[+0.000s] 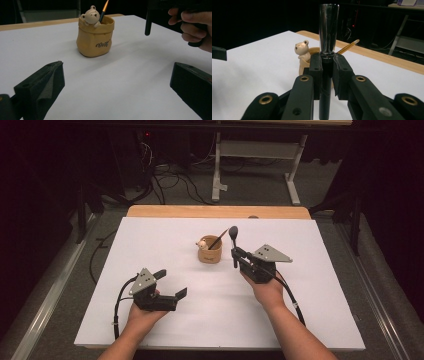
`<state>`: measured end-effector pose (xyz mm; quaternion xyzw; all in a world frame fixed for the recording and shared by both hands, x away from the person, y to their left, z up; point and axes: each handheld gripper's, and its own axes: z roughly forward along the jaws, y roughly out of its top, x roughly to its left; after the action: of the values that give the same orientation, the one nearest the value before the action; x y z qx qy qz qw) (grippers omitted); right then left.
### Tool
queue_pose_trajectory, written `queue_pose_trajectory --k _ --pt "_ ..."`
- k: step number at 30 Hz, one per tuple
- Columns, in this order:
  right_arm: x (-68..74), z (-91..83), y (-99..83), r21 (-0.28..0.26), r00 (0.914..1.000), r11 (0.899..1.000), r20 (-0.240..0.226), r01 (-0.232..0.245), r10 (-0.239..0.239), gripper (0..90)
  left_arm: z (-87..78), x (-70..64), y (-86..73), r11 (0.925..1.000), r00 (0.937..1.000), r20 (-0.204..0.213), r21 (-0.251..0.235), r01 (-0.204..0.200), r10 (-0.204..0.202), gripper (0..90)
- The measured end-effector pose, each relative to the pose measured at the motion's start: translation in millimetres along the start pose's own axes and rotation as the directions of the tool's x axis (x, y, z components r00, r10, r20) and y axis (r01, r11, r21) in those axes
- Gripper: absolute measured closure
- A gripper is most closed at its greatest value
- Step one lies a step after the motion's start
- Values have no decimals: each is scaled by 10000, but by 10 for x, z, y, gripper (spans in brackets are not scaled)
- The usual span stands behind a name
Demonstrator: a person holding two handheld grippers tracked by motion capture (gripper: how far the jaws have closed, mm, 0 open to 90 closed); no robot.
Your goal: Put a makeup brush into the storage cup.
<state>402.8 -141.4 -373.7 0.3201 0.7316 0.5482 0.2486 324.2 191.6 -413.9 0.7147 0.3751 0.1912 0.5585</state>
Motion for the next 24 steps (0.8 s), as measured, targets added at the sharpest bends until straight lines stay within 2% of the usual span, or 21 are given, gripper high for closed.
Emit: queue_pose_trajectory --k 5,10,12,17,24 --pt "-31 76 23 -45 9999 9999 91 -118 119 812 -8 12 0 10000 10000 -15 -5 23 -23 3" --pt "-70 141 10 -27 9999 10000 130 -41 41 812 -12 20 0 10000 10000 -15 -18 -8 8 3" --pt "-71 161 27 128 9998 9999 167 -102 99 812 -13 23 0 10000 10000 -8 -24 4 -4 4" --pt "-35 219 134 -131 10000 9999 -9 -4 4 812 -22 23 5 10000 10000 -18 -67 29 -30 5" --pt "37 326 261 -200 9999 9998 -100 61 -63 812 -40 32 10 9999 10000 -34 -118 41 -41 6"
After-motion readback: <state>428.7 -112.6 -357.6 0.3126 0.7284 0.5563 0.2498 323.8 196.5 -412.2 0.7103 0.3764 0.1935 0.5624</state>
